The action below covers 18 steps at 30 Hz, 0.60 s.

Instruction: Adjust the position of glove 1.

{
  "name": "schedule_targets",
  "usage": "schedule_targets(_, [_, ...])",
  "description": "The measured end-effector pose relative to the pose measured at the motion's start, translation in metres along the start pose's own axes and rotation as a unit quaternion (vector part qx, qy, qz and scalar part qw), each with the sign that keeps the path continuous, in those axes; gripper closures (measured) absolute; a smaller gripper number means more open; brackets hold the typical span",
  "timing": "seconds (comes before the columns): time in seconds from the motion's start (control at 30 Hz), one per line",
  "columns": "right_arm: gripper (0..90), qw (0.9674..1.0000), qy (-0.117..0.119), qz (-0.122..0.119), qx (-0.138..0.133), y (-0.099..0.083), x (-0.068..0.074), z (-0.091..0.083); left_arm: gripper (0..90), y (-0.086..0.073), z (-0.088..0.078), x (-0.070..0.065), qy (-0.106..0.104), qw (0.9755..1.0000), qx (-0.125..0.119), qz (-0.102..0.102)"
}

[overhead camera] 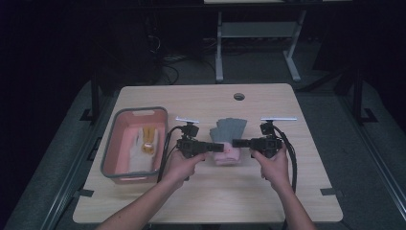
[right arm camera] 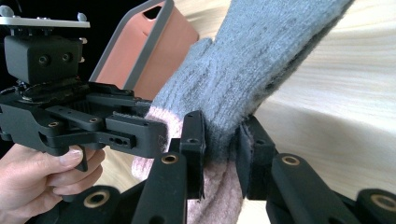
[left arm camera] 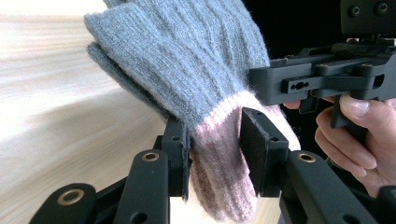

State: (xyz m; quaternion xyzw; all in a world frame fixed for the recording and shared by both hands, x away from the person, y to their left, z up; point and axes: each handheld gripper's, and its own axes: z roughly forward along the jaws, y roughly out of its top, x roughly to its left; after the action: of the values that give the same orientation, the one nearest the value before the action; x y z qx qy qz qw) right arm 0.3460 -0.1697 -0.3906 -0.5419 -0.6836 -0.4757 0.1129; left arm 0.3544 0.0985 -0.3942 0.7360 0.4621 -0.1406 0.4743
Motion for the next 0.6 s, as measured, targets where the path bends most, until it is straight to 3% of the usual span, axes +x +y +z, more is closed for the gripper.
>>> schedule_targets(0.6, [74.1,0.9995,0.018,-0.015,0.019,0.017,0.026,0.022,64.0,0.002,-0.038,0.01,0.002,0.9998,-0.019,0.003])
